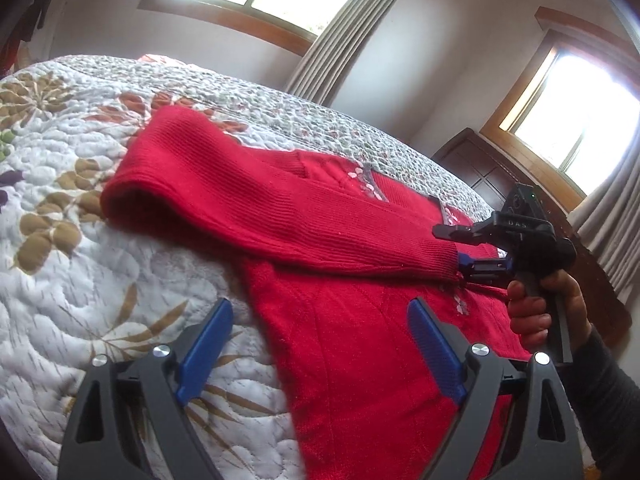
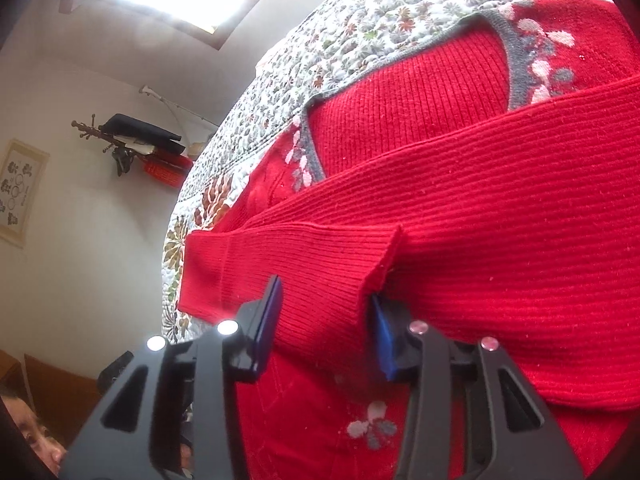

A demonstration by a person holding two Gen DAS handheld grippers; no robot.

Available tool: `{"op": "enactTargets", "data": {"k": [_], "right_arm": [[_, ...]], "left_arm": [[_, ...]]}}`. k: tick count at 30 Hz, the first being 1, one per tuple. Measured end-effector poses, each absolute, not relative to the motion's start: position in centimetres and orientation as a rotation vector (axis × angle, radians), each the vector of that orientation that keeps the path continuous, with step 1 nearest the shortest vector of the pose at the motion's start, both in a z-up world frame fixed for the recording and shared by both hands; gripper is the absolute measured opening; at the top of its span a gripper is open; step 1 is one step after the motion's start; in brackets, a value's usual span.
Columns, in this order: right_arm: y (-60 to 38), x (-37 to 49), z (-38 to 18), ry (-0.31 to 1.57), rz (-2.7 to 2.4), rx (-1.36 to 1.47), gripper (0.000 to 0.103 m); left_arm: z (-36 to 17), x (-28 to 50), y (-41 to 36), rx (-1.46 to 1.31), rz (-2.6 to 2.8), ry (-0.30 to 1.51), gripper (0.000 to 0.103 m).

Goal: Fold small clothes
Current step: 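Pull the cuff across the chest toward the sweater side with the right tool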

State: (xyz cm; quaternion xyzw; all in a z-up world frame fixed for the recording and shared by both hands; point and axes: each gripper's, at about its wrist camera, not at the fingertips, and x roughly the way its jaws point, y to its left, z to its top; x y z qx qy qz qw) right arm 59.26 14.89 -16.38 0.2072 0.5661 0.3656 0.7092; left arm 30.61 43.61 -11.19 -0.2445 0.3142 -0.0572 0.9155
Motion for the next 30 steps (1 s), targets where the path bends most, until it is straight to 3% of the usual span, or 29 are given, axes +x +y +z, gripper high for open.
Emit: {"op": "enactTargets", "data": {"k": [5, 8, 20, 30], "right_arm": [[15.5, 59.3, -16.3, 1.258, 0.819, 0.429, 0.010], [16.1, 59.4, -16.0, 1.256, 0.812, 0.400, 0.005], [16.9, 62.1, -9.4, 1.171, 0.757, 0.266, 0.005], [11.6, 64.0, -6.8, 1.122, 0.652, 0.267, 0.005]], "left_arm": [[-11.3, 30.3, 43.2, -0.491, -0.108, 0.651, 0.089], [-11.2, 30.3, 43.1, -0.494, -0.109, 0.647, 0.089], [-11.2, 30.3, 43.2, -0.498, -0.118, 0.645, 0.089], [-11.5, 30.3, 43.5, -0.510, -0.120, 0.647, 0.089]]}}
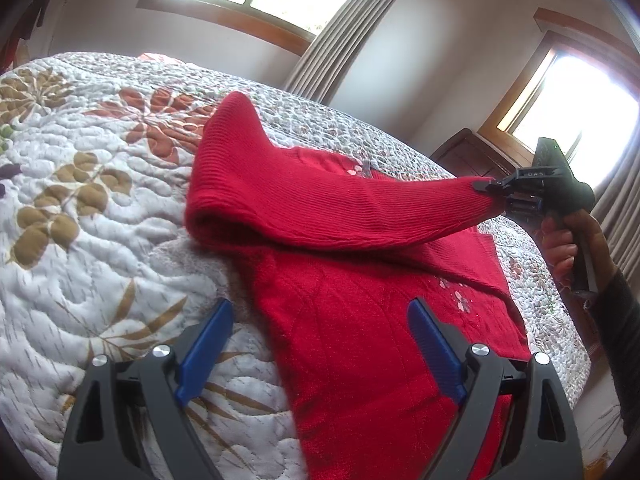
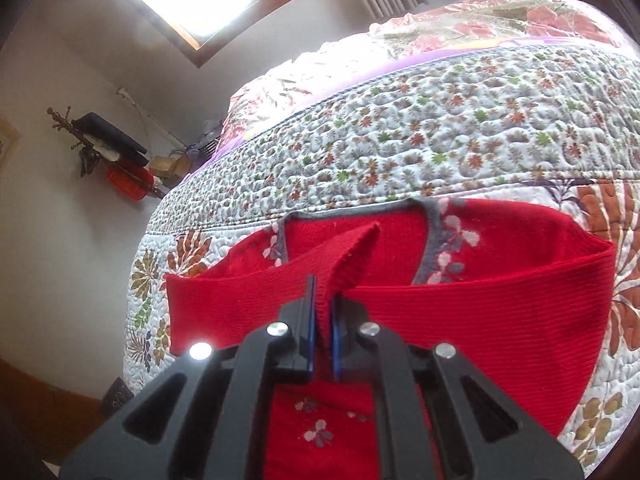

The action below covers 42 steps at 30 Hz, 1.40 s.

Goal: Fold small clothes
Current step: 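Pull the cuff across the chest toward the sweater side with the right tool, then lower the cuff onto the sweater and hold it with the right tool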

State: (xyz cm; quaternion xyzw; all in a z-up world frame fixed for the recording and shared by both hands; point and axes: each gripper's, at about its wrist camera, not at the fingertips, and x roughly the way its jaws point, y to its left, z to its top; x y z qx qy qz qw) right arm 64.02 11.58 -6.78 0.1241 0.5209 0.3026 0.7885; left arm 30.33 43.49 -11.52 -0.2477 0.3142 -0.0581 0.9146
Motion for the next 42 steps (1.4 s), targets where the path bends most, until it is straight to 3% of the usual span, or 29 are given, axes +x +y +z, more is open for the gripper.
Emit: {"op": "enactTargets", "data": {"k": [42], "right_arm": [[-1.5, 64.1, -11.8, 1.174, 0.433, 0.344, 0.005]], "left_arm": [[-11.8, 30.8, 43.3, -0.490, -0.112, 0.654, 0.089]]}}
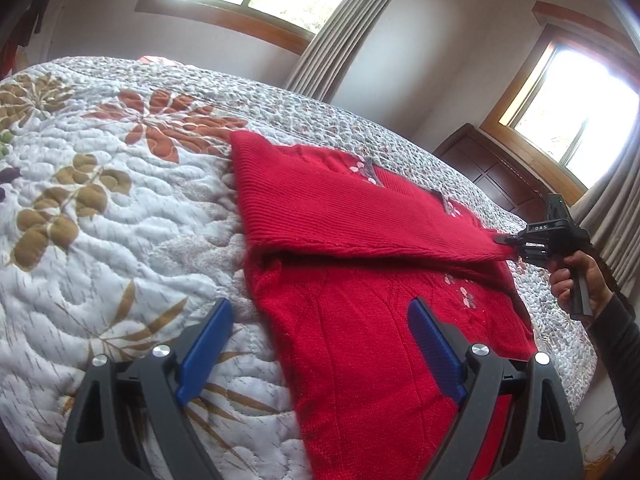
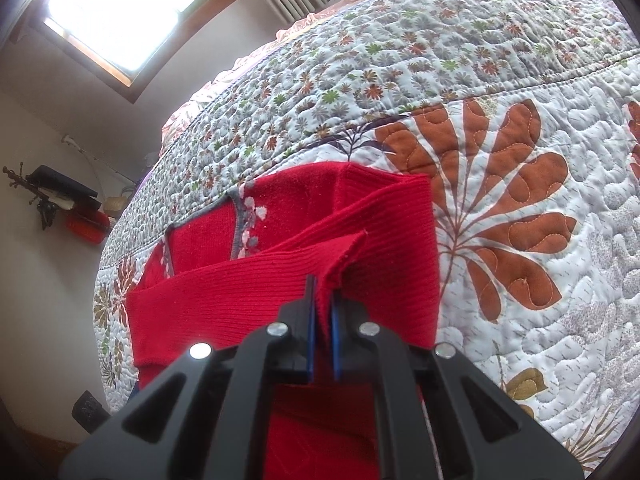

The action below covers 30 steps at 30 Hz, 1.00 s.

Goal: Fold small clothes
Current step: 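Lower the cuff onto the sweater and hold it with the right tool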

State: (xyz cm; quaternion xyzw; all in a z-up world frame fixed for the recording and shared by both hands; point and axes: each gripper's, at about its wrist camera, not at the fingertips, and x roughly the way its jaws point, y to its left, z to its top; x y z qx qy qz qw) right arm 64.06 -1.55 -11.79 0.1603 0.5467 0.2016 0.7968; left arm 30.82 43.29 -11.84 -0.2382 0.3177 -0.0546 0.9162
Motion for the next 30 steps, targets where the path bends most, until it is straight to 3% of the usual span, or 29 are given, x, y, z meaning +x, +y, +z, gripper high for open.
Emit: {"op": "enactTargets", "data": {"k": [8, 10, 12, 16, 17, 18, 19, 30], "right_arm": [[-2.4, 64.0, -12.5, 1.184, 0.422, 0.330, 0.005], [-2.5, 64.0, -12.6, 1.186, 0.438, 0.355, 0.011], [-3.0, 64.1, -12.6, 1.180, 0.418, 0.391, 0.028], [-3.0, 64.1, -13.3, 1.202, 0.414, 0.376, 0.029], [-2.9, 64.1, -13.3, 1.203, 0.416, 0.370, 0.024], [-2.9, 64.1, -13.3, 1.202, 0.420, 0.362, 0.010], [-2.8, 64.0, -13.3, 1.202, 0.424, 0.347, 0.003], [-3.3, 63.7, -11.7, 1.143, 0.376, 0.293, 0.002]], "left_arm": [[-11.9, 30.9, 43.3, -0.488, -0.113, 0.655, 0.089], [-12.0, 30.9, 43.4, -0.488, -0.113, 0.656, 0.089], [-12.0, 30.9, 43.4, -0.488, -0.113, 0.656, 0.089], [-12.0, 30.9, 43.4, -0.486, -0.113, 0.656, 0.089], [-12.1, 31.0, 43.4, -0.486, -0.113, 0.657, 0.089], [-12.1, 31.0, 43.4, -0.486, -0.113, 0.657, 0.089], [-12.1, 31.0, 43.4, -0.485, -0.113, 0.657, 0.089], [-12.1, 31.0, 43.4, -0.487, -0.114, 0.657, 0.089]]}}
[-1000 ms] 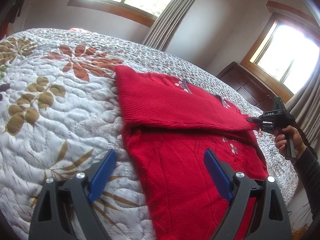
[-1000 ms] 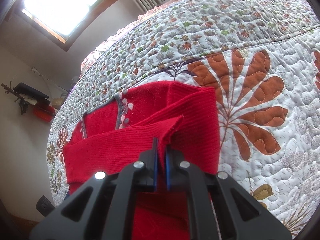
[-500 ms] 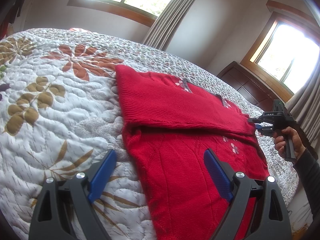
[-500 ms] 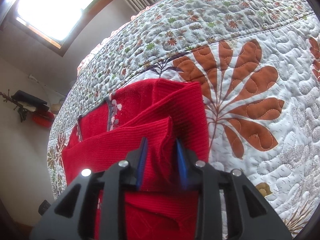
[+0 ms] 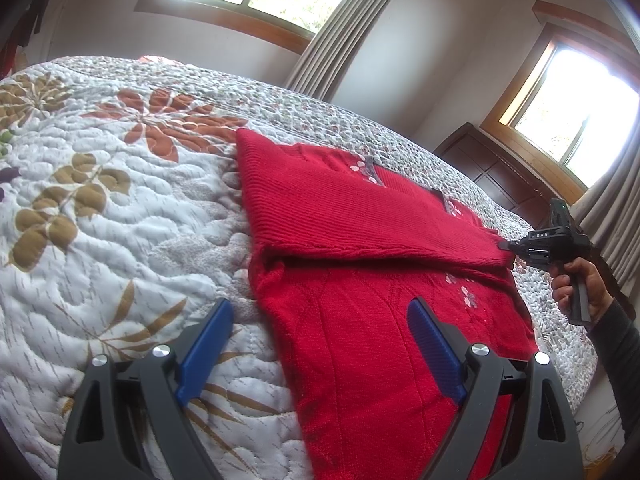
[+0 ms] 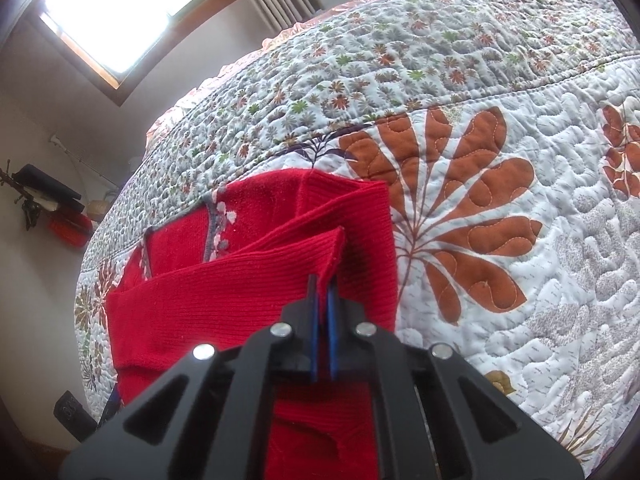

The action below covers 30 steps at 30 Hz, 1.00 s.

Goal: Fold small clothes
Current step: 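Lower the cuff onto the sweater and hold it with the right tool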

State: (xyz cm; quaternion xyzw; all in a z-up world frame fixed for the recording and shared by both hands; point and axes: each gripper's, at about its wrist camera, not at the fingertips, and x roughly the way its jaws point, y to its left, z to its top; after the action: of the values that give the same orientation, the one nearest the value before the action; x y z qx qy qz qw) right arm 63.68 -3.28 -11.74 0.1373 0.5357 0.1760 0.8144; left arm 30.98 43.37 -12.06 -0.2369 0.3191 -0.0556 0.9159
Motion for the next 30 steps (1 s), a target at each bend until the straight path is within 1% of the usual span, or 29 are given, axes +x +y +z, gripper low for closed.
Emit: {"op": "enactTargets", "data": {"k": [7, 8, 9, 10, 11, 12, 17, 19, 23, 24, 26, 28, 29, 30], "right_arm": [[-3.9, 63.9, -12.9, 1.168, 0.354, 0.292, 0.002], [-3.9, 63.9, -13.0, 1.173, 0.346, 0.296, 0.004], [-4.0, 64.0, -13.0, 1.176, 0.337, 0.299, 0.009], [-4.2, 63.9, -12.6, 1.162, 0.323, 0.306, 0.012], [-4.5, 63.7, -11.9, 1.135, 0.301, 0.301, 0.018], [-4.8, 63.3, -11.0, 1.099, 0.282, 0.286, 0.021], [-3.7, 62.4, -9.1, 1.036, 0.375, 0.300, 0.021], [-2.5, 62.5, -9.8, 1.060, 0.422, 0.312, 0.021], [-2.0, 63.3, -12.2, 1.107, 0.445, 0.328, 0.021], [-2.4, 63.6, -12.9, 1.120, 0.443, 0.333, 0.014], [-3.6, 63.7, -13.5, 1.123, 0.445, 0.346, 0.007], [-5.4, 63.7, -13.1, 1.100, 0.432, 0.381, 0.008], [-6.2, 63.5, -12.7, 1.080, 0.431, 0.398, 0.013], [-6.8, 63.2, -12.2, 1.061, 0.449, 0.422, 0.015]], "left_arm": [[-12.1, 31.0, 43.4, -0.488, -0.113, 0.657, 0.089], [-12.1, 31.0, 43.3, -0.484, -0.112, 0.657, 0.089], [-12.1, 31.0, 43.3, -0.482, -0.111, 0.658, 0.089], [-12.1, 31.0, 43.2, -0.482, -0.112, 0.658, 0.089], [-12.1, 31.0, 43.3, -0.485, -0.113, 0.658, 0.089], [-12.1, 31.0, 43.3, -0.489, -0.115, 0.656, 0.089], [-12.1, 30.9, 43.3, -0.495, -0.116, 0.650, 0.089], [-12.0, 30.8, 43.5, -0.507, -0.119, 0.637, 0.089], [-10.7, 30.0, 43.5, -0.519, -0.165, 0.549, 0.089], [-10.4, 30.1, 43.4, -0.532, -0.182, 0.539, 0.089], [-10.0, 30.7, 43.3, -0.570, -0.226, 0.556, 0.089], [-9.2, 31.8, 43.2, -0.593, -0.267, 0.578, 0.089], [-8.5, 32.5, 43.2, -0.589, -0.281, 0.588, 0.089], [-7.8, 33.3, 43.2, -0.581, -0.284, 0.590, 0.089]]}}
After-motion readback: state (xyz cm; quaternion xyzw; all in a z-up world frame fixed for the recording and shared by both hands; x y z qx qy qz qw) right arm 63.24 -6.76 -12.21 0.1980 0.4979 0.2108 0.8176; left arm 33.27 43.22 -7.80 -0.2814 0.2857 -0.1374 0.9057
